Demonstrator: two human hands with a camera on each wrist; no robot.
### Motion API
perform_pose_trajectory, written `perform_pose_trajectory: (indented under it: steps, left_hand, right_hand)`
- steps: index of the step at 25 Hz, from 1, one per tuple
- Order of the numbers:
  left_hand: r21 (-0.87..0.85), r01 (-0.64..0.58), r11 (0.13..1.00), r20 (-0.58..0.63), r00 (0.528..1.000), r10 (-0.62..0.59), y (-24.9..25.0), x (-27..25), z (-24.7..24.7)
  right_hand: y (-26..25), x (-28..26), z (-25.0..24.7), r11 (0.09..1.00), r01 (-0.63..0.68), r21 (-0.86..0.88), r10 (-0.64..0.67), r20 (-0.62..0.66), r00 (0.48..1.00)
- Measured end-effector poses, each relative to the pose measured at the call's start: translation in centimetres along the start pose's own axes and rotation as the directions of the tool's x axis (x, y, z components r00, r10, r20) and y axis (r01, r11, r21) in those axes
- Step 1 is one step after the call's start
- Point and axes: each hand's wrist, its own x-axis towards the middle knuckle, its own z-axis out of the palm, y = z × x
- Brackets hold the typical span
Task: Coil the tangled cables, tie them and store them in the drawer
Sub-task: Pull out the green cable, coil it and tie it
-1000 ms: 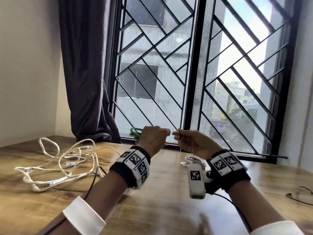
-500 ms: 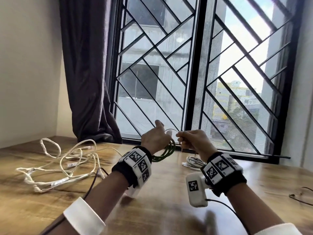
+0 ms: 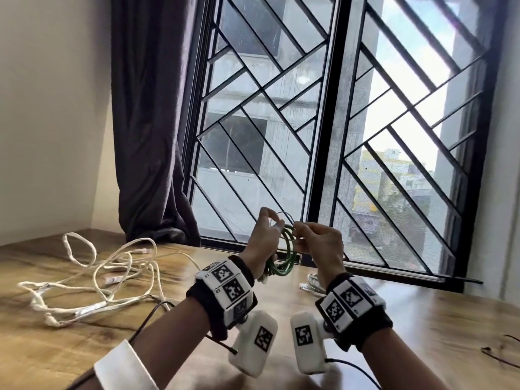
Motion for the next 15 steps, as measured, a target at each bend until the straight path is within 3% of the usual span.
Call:
perform_pose_trajectory:
  steps: [4, 9, 12, 15]
  left_hand:
    - [0.01, -0.025, 1.0, -0.014, 1.0, 0.025, -0.36, 0.32, -0.15]
    - [-0.209, 0.163, 0.964, -0.008, 0.986, -0.168, -0.27, 0.19, -0.62]
    - [-0.235, 0.164, 0.958, -0.025, 0.984, -0.175, -0.76, 0.42, -0.7]
    - [-0.224, 0.104, 0.969, -0.047, 0.992, -0.118, -0.78, 0.57, -0.8]
  right_hand:
    - [-0.49, -0.44, 0.3, 0.997, 0.049, 0.058, -0.052, 0.038, 0.998]
    - [-0.48, -0.3, 0.11, 0.976, 0.19, -0.104, -0.186, 0.047, 0.981]
    - [-0.59, -0.31, -0.02, 0.959, 0.244, -0.143, -0.221, 0.157, 0.962]
    - [-0.73, -0.21, -0.02, 0.974, 0.221, -0.042, -0.213, 0.148, 0.966]
